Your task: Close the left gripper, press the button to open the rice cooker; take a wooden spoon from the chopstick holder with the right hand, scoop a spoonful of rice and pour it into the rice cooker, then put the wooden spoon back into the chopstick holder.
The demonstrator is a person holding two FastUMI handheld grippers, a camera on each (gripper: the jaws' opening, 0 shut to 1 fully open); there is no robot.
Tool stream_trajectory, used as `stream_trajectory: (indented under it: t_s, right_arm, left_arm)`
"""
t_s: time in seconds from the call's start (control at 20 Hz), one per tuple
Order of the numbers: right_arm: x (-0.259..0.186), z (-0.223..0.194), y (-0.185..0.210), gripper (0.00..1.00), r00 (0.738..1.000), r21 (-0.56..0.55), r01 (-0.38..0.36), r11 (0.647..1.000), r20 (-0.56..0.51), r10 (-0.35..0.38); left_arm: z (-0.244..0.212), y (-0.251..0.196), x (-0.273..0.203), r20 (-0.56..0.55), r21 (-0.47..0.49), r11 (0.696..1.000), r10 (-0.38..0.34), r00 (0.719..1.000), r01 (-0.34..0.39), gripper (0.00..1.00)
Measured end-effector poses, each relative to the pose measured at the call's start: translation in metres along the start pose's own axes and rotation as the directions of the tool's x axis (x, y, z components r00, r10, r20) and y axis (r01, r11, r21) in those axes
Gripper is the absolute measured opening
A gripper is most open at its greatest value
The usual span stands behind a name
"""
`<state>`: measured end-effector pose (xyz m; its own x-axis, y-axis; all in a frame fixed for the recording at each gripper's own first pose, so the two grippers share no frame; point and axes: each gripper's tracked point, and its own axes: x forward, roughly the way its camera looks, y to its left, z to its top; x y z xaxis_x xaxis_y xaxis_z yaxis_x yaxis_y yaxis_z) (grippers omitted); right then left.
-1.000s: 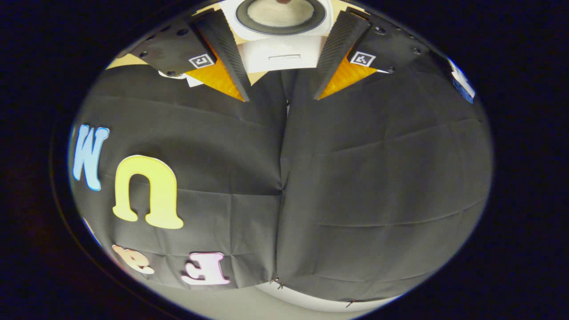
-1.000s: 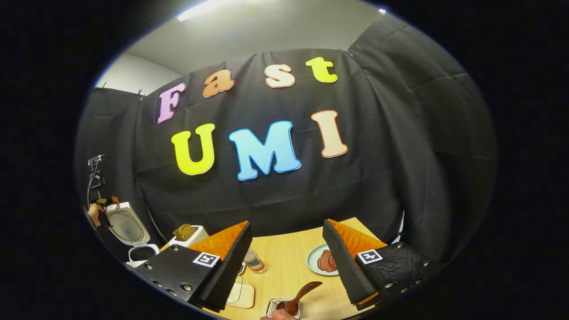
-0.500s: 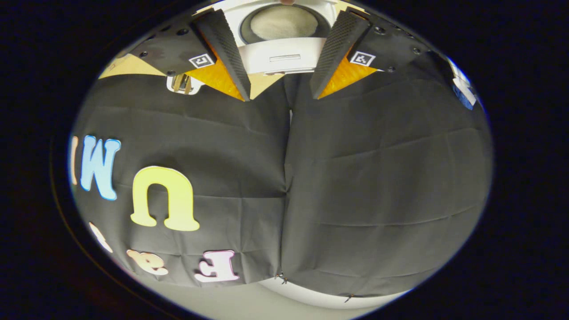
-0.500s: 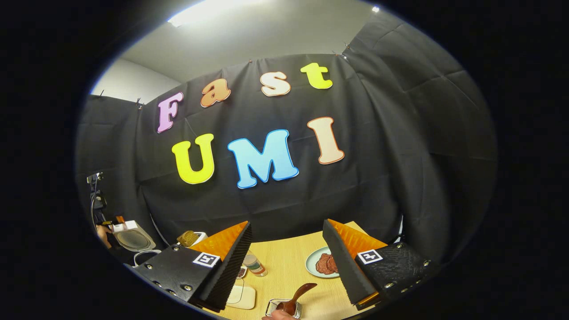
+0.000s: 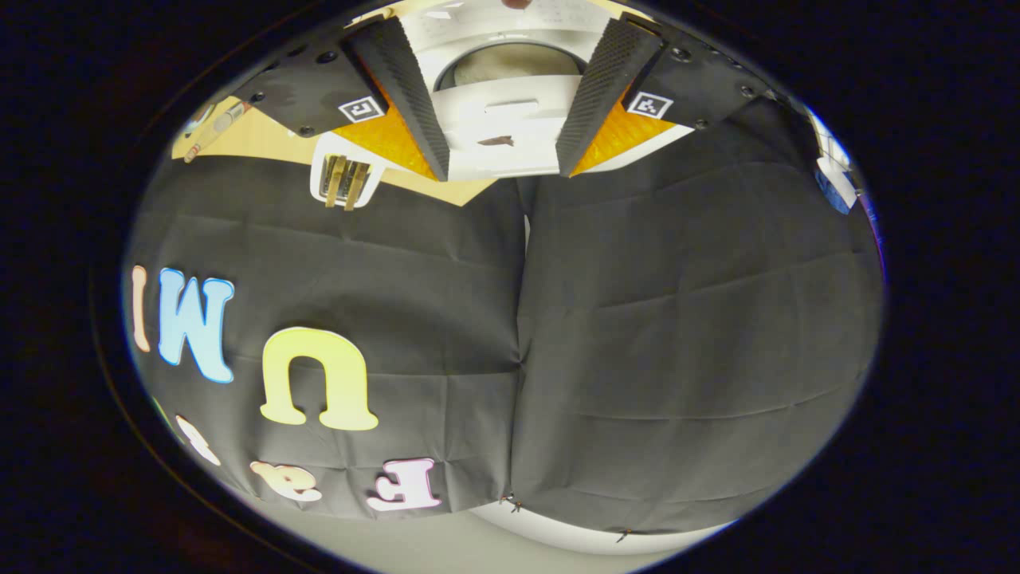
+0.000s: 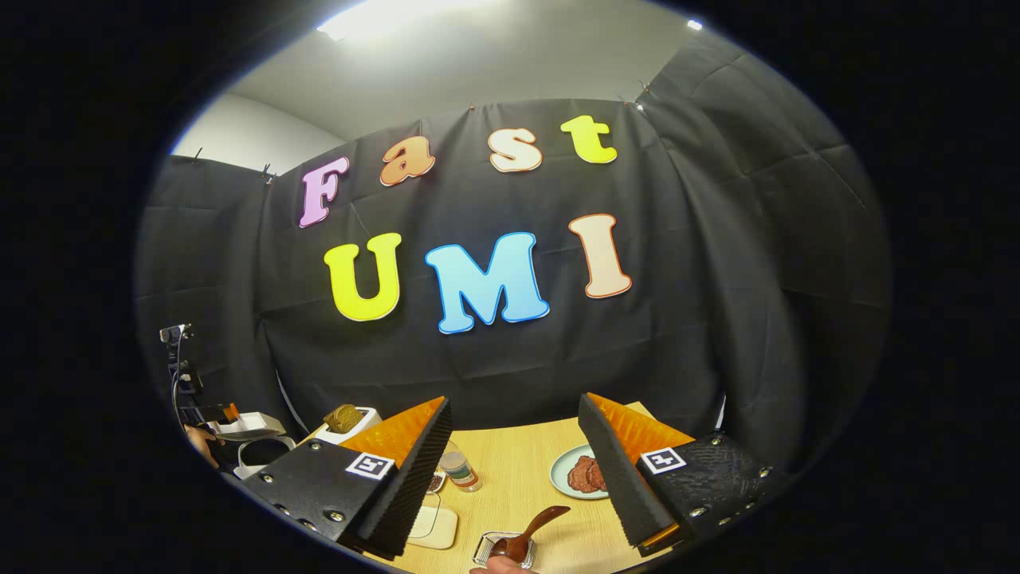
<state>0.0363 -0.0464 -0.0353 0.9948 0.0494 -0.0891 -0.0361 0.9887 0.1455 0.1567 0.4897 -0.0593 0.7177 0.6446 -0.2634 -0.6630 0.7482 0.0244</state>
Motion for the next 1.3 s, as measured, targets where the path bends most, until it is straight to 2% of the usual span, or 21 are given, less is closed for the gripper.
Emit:
stream_trajectory:
  t_s: [0.1,0.15,0.2,0.45,0.5,0.6,0.65,1.25,1.3]
  right_arm:
    - [-0.001,-0.001,0.006,0.96,1.000,0.001,-0.011,1.000,-0.006,0.011]
    - [0.000,-0.001,0.009,0.96,1.000,-0.003,-0.015,1.000,-0.012,0.015]
    - [0.000,-0.003,0.012,0.96,1.000,-0.006,-0.019,1.000,-0.021,0.019]
    - [-0.001,0.003,0.032,0.96,0.999,-0.040,-0.047,0.998,-0.024,0.046]
    - [-0.001,0.004,0.036,0.96,0.998,-0.047,-0.053,0.998,-0.025,0.052]
    - [-0.001,0.006,0.043,0.96,0.998,-0.051,-0.060,0.997,-0.023,0.059]
    - [-0.002,0.005,0.045,0.96,0.998,-0.050,-0.063,0.997,-0.021,0.062]
    - [-0.010,-0.016,0.037,0.96,0.998,-0.018,-0.030,0.999,-0.061,0.028]
    - [-0.010,-0.016,0.036,0.96,0.998,-0.022,-0.028,0.999,-0.061,0.027]
  left_arm:
    - [0.000,0.000,0.003,-0.012,0.014,1.000,0.001,1.000,0.000,0.92]
    - [0.000,-0.001,0.007,-0.016,0.021,1.000,-0.003,1.000,0.004,0.95]
    - [-0.016,0.000,0.006,-0.022,0.026,1.000,-0.009,1.000,0.009,0.95]
    - [-0.038,0.002,0.007,-0.042,0.029,1.000,-0.010,0.999,0.011,0.95]
    - [-0.041,-0.002,0.004,-0.038,0.031,0.999,-0.009,0.999,0.010,0.92]
    - [-0.051,-0.002,0.002,-0.048,0.033,0.999,-0.010,0.999,0.011,0.99]
    - [-0.055,-0.002,0.002,-0.056,0.030,0.999,-0.011,0.998,0.013,0.95]
    - [-0.111,-0.002,0.004,-0.131,0.033,0.999,-0.008,0.991,0.012,0.95]
    - [-0.114,-0.004,0.004,-0.151,0.022,1.000,-0.007,0.989,0.010,0.99]
